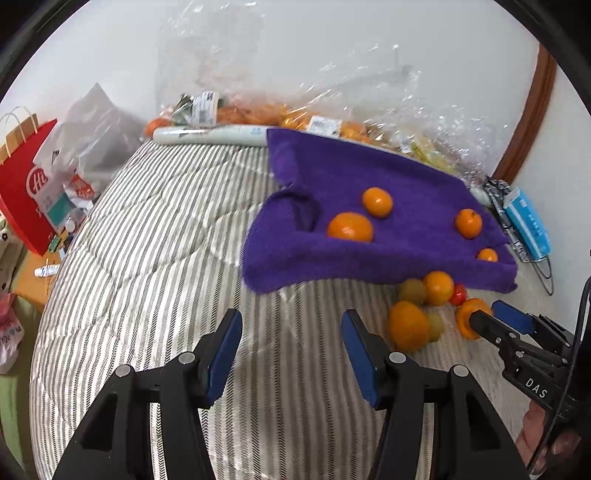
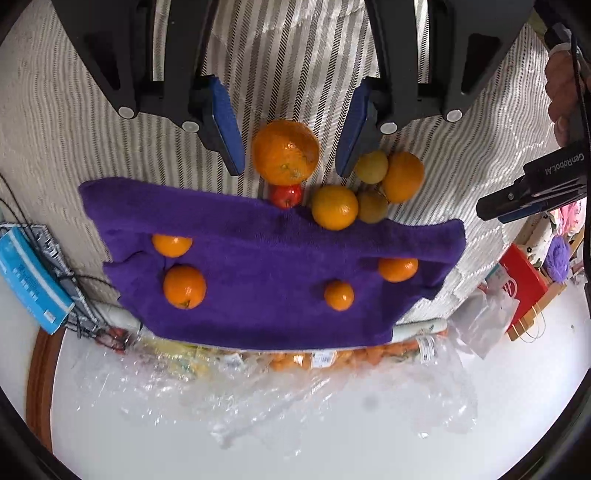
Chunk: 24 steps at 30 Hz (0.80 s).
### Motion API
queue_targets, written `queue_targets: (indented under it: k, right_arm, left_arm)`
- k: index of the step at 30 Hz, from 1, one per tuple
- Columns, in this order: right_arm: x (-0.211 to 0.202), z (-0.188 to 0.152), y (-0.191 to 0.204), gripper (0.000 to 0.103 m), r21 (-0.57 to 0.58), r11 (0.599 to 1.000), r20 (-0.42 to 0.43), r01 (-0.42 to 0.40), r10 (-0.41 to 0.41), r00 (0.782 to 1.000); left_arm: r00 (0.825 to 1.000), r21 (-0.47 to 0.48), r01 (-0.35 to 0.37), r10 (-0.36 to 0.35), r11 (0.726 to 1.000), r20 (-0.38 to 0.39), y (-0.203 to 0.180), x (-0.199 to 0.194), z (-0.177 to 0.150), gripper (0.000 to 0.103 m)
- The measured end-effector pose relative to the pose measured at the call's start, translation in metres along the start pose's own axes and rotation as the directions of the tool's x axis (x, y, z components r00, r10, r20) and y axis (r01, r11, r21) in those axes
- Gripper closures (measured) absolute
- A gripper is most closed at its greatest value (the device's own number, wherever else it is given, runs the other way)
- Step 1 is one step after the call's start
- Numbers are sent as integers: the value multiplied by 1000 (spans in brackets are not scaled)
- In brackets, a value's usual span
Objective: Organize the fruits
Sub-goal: 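Move both open grippers back toward the fruits in front of the towel, then grasp a large orange with the right gripper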
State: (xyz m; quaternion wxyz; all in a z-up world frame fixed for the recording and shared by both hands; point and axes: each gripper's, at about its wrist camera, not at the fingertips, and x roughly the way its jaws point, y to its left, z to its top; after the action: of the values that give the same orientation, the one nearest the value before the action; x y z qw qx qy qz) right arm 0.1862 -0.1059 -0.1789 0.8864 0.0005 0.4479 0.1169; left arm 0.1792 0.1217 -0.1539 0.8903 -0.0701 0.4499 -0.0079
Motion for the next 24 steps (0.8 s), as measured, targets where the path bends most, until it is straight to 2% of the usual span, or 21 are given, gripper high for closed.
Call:
queue_targets:
  k: [6, 10, 13, 16, 21, 24]
  right_arm:
    - [19, -4, -1, 52, -4, 1000, -25, 13, -13, 1000]
    - [26, -9, -4, 56, 11, 1000, -8, 18, -18, 1000]
    - [27, -9, -4, 56, 5, 1000, 9, 24, -24, 1000]
    - [28, -8, -4, 55, 5, 1000, 12, 26, -26, 1000]
    - [28, -6, -5, 55, 15, 1000, 12, 18, -19, 1000]
    - [29, -7, -3, 60, -17, 999, 5, 36, -36, 999]
  left_arm:
    - [999, -6, -35, 34, 999, -24, 2, 18, -4, 48]
    - [999, -39, -23, 22, 999, -33, 6, 27, -8, 48]
    - [1000, -38, -16, 17, 999, 11, 5, 27, -12, 48]
    - [998, 1, -43, 43, 999, 42, -1, 29, -16, 48]
    - [999, 18, -36, 36, 999, 39, -4, 30, -15, 42]
    - [999, 39, -32, 31, 999, 28, -7, 31, -15, 37]
